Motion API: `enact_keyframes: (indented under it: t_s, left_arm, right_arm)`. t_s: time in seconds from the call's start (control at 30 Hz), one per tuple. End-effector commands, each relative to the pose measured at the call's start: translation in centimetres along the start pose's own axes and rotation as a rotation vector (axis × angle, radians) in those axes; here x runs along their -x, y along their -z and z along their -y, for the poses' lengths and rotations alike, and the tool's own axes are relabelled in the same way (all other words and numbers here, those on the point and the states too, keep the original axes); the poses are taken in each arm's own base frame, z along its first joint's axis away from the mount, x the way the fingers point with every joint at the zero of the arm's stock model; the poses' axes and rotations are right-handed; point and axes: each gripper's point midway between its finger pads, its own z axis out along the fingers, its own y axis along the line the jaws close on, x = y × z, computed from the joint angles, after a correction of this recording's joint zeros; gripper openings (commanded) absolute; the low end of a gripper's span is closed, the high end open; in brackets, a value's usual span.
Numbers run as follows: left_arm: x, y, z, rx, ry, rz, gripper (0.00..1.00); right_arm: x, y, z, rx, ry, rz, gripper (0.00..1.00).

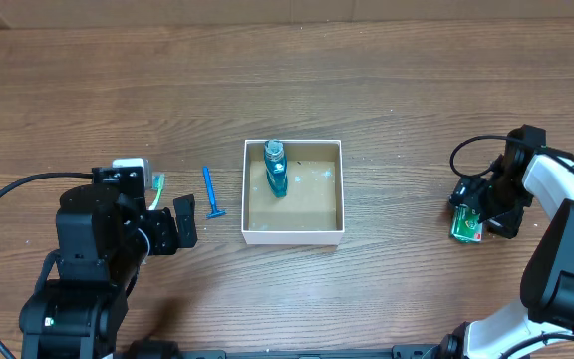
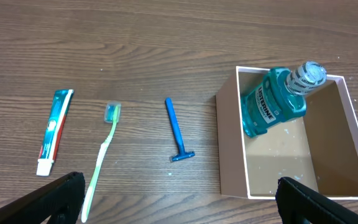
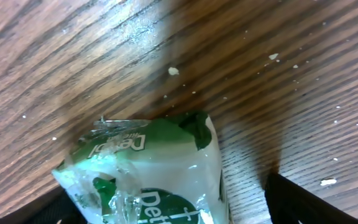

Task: Pack container
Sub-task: 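Move the right gripper to the green soap bar and grasp it, then lower the soap bar into the box beside the mouthwash, release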

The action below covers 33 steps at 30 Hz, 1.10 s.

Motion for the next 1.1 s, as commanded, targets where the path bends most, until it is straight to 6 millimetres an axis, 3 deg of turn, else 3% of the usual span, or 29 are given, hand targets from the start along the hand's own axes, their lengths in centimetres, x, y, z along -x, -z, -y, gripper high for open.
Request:
enact_keyframes:
  t_s: [0.0,0.2,0.47,0.6,0.7,0.83,0.9,0.97,1.0,1.07]
  left_arm:
    - [0.7,0.6,0.3,-0.007,0.0,0.023,1.0]
    - [0.7,0.6,0.3,-0.007,0.0,0.023,1.0]
    - [0.7,0.6,0.3,-0.007,0.0,0.023,1.0]
    - [0.7,0.6,0.3,-0.007,0.0,0.023,1.0]
    - [0.7,0.6,0.3,-0.007,0.0,0.023,1.0]
    - [0.8,0.6,0.0,0.011,0.0,0.025,1.0]
    - [0.8,0.6,-0.2,0.019,0.0,0.025,1.0]
    - [0.7,0.6,-0.2,0.019,0.0,0.024,1.0]
    - [0.7,0.6,-0.2,0.019,0.0,0.024,1.0]
    - [0.7,0.6,-0.2,0.019,0.0,0.024,1.0]
  right_arm:
    - [-1.0,-1.0,0.1,-0.003,0.008,-0.033,0.81]
    - [-1.3,-1.0,0.2,-0.006,0.006,-0.042,0.56]
    - [-0.8,-0.9,-0.1,0.006,-0.005,-0.027,0.41]
    - [0.2,0.5,-0.4,0.009,-0.011,-0.015,0.21]
    - [1.2,3.3,-1.0,0.019,-0.046,-0.014,0.19]
    - [2.6,10.1,-3.8,0.068,0.002,0.052,0.14]
    - [2.8,14.0,-6.0,0.091,0.064,0.128,0.14]
    - [2.2,18.3,-9.6,0.133,0.167,0.234,0.15]
    - [1.2,20.6,-12.1,0.166,0.244,0.297,0.15]
    - [-0.7,23.0,-15.7,0.218,0.341,0.365,0.15]
